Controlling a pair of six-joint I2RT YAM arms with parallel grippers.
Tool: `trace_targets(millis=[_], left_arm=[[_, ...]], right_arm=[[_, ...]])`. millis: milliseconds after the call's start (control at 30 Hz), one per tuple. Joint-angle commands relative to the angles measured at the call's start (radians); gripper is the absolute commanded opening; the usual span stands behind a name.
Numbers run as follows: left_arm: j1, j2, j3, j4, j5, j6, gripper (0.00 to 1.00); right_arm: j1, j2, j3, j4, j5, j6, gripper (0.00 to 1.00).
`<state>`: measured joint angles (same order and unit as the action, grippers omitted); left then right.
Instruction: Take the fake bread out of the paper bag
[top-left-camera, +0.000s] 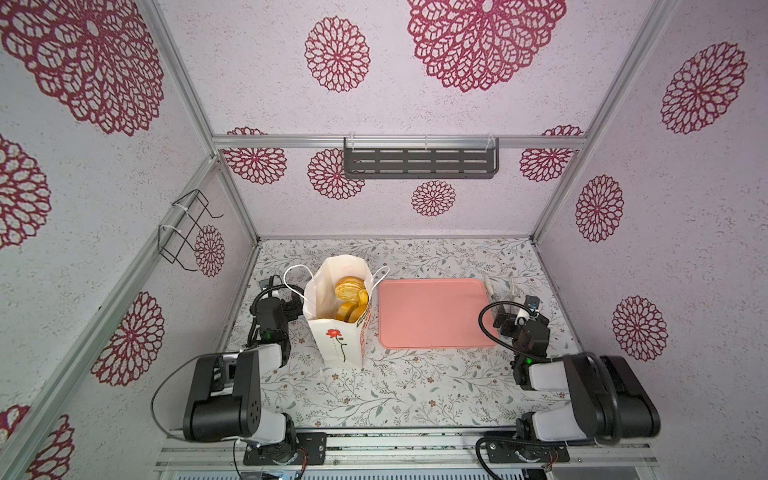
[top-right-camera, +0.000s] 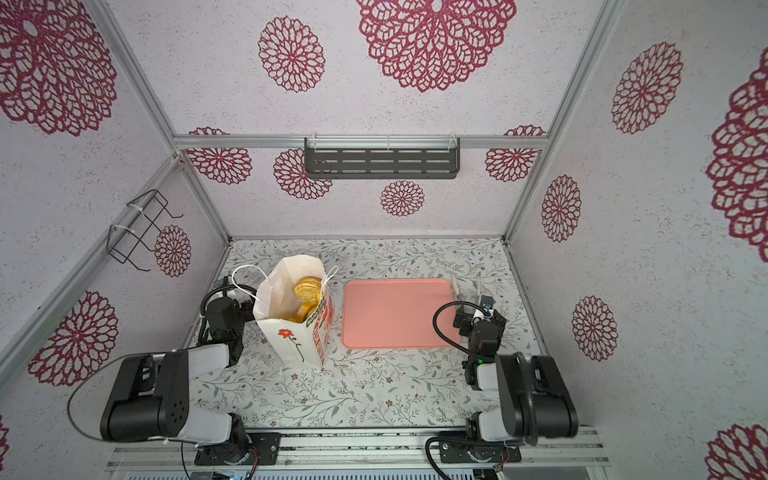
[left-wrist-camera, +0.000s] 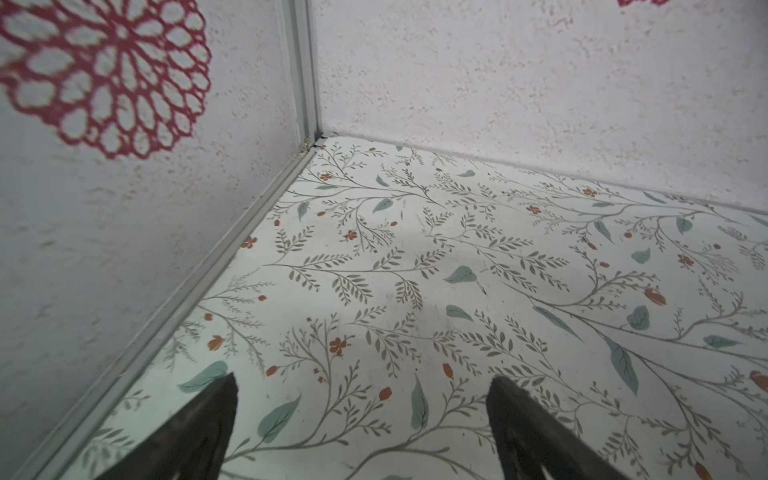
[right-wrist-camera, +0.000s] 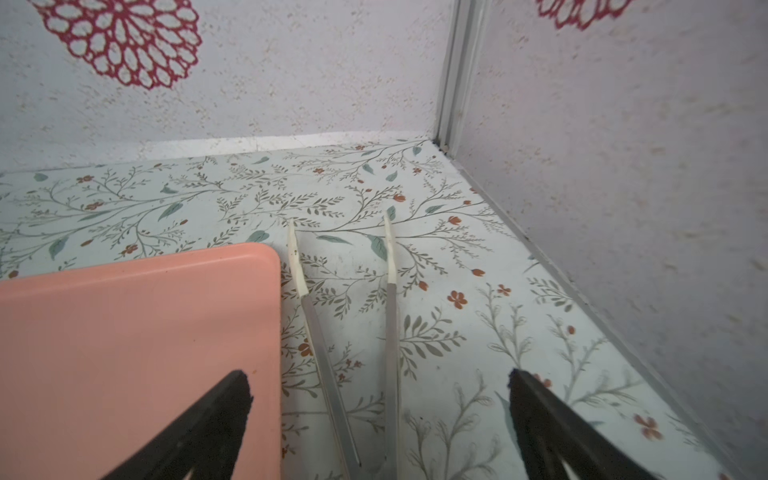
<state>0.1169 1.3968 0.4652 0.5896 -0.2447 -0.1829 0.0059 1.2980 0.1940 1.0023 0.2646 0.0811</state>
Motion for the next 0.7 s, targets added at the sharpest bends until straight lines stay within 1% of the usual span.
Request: trace_targets(millis=[0,33,67,100,133,167,233,333,400,467,600,667], left_arm=[[-0.01,-0.197,0.068,-0.27,-0.14,-0.134,0.98],[-0.02,-0.271,0.068,-0.365,-0.196,-0.196,0.97],[-0.025,-0.331,0.063,-0.446,-0.237,-0.25,0.97],[-0.028,-0.413,0.061,-0.548,-0.268,-0.309,0.97],[-0.037,-0.483,0.063,-0.646,-0.312,-0.358,0.97],[-0.042,-0.546,0.067,-0.726,-0.342,-0.393,0.97],[-0.046,-0.664,0.093,-0.885,-0.341,-0.447,0.97],[-0.047,-0.806,0.138,-1.047,-0.248,-0.471,0.97],[-0.046,-0.892,0.184,-1.161,-0.168,-0.472,0.97],[-0.047,-0.949,0.226,-1.242,-0.082,-0.456,0.97],[-0.046,-1.001,0.296,-1.373,0.043,-0.452,0.97],[-0.047,-1.013,0.305,-1.4,0.094,-0.454,0.97]], right_arm=[[-0.027,-0.259,0.125,-0.432,0.091,0.158,0.99],[-0.052,-0.297,0.176,-0.564,0.032,0.196,0.99],[-0.078,-0.309,0.212,-0.644,-0.037,0.225,0.99],[-0.102,-0.303,0.252,-0.722,-0.131,0.251,0.99],[-0.116,-0.284,0.298,-0.807,-0.182,0.276,0.99],[-0.122,-0.263,0.339,-0.875,-0.206,0.296,0.99],[-0.134,-0.206,0.418,-0.993,-0.259,0.317,0.99],[-0.146,-0.127,0.505,-1.113,-0.314,0.283,0.99],[-0.155,-0.064,0.562,-1.201,-0.299,0.241,0.99],[-0.165,-0.009,0.611,-1.259,-0.326,0.193,0.98],[-0.166,0.095,0.645,-1.271,-0.317,0.181,0.97],[-0.167,0.143,0.655,-1.263,-0.289,0.18,0.95]])
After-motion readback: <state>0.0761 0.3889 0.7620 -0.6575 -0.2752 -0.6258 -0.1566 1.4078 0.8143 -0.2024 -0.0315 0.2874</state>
